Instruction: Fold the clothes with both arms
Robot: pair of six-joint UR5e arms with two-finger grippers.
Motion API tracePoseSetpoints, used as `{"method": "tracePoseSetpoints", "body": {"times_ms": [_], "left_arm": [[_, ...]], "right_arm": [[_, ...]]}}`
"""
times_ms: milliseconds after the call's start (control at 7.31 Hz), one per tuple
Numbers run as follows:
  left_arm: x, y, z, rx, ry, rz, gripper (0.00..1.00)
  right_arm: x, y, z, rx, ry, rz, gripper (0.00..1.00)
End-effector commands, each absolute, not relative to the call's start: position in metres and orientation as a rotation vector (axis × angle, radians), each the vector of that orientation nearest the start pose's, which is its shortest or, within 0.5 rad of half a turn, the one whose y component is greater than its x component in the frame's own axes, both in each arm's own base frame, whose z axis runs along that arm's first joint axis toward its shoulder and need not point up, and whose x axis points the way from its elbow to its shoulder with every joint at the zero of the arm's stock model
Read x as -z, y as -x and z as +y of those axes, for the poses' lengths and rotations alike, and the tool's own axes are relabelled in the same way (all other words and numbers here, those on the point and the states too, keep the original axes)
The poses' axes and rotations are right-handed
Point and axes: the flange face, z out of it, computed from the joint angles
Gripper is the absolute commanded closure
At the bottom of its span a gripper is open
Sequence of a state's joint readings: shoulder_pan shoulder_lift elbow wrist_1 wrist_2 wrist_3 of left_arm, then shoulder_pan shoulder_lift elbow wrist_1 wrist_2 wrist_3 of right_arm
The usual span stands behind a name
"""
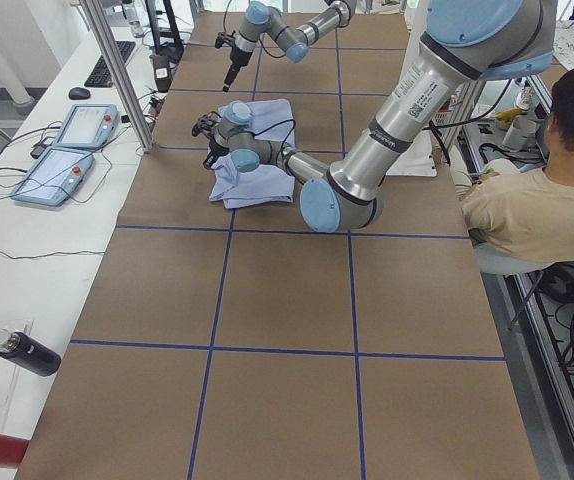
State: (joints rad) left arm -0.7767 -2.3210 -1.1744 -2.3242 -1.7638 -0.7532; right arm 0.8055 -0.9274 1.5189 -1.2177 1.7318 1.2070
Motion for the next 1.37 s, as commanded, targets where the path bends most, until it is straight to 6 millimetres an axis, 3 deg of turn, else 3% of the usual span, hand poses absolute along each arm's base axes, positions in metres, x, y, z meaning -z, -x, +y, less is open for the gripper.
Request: {"method": "tracePoseSetpoints", "body": {"times_ms": [0, 411, 548, 821, 958, 1095, 1232], "left_arm": [[-0.292, -0.471, -0.639, -0.185, -0.655, 0.917, 0.22], [-0.285, -0.482, -0.622, -0.257, -0.636, 0.963, 0.22], [-0.300, -0.492, -0.611, -0.296, -0.627, 0.949, 0.22], [-0.307, -0.502, -0.601, -0.314, -0.612, 0.951, 0.23], [-0.305, -0.502, -0.600, -0.312, -0.617, 0.957, 0.35], [-0.304, -0.504, -0.597, -0.313, -0.627, 0.973, 0.84], [-0.304, -0.504, -0.597, -0.318, -0.630, 0.971, 1.00]], "right_arm": [[-0.261, 0.413, -0.599, -0.333, -0.397, -0.873, 0.00], [-0.264, 0.413, -0.599, -0.334, -0.397, -0.870, 0.00], [-0.265, 0.413, -0.599, -0.334, -0.396, -0.869, 0.00], [-0.266, 0.412, -0.599, -0.334, -0.396, -0.868, 0.00], [-0.266, 0.412, -0.599, -0.334, -0.396, -0.868, 0.00], [-0.266, 0.412, -0.599, -0.333, -0.396, -0.867, 0.00], [-0.266, 0.412, -0.599, -0.333, -0.396, -0.867, 0.00]]}}
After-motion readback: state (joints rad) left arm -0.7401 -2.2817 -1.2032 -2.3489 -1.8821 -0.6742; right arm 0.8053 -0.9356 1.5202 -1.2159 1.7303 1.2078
